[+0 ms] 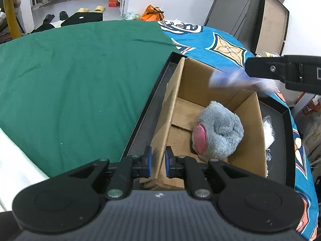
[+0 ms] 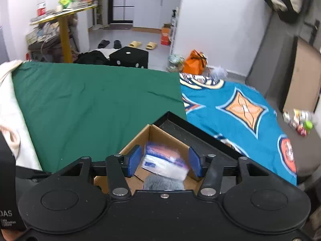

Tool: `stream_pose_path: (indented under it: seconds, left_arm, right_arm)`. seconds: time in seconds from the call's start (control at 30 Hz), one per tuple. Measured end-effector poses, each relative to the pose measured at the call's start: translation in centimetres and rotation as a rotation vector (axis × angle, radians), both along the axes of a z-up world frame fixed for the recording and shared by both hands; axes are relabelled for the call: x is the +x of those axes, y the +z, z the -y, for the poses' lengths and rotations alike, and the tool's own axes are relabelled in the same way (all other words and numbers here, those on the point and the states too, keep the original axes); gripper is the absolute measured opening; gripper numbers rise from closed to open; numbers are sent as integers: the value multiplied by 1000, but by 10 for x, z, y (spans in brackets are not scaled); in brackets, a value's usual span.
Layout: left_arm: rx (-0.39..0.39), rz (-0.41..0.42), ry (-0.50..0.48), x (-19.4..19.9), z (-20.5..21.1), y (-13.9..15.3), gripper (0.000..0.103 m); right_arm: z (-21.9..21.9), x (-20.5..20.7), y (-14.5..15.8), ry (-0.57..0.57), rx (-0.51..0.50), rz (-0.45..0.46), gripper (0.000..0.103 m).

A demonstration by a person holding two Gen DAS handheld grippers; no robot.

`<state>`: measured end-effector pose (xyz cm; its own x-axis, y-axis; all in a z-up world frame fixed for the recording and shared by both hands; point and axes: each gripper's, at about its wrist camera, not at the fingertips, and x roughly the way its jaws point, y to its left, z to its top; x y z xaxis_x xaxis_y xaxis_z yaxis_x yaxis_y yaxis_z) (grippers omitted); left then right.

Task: Organize soft objects
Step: 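Open the right tool to drop the tissue pack into the box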

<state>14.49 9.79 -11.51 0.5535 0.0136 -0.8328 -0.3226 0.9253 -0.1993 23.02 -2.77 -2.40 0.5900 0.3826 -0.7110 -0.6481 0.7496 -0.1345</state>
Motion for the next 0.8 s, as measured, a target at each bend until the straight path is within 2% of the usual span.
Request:
stream_pose_path:
  seconds: [0.17,0.23,0.47,0.67,0.8]
  left_arm:
    - [-3,3,-2,-1,-1,0,12]
    - [7,11,-2,-1,-1,1,12]
    - [31,22,-10,-4,2,5,15]
    - [75,23,-36,-1,9,12,18]
    - [95,24,-47,1,13,15,28]
  right_arm:
    - [12,0,5,-31,23,17,71]
    - [20,2,7,-61,42,16,71]
    - [57,14,13,-185,161,-23,100]
    - [80,24,15,-238,212,-75,103]
    - [97,29,12,-270,252,-104,103]
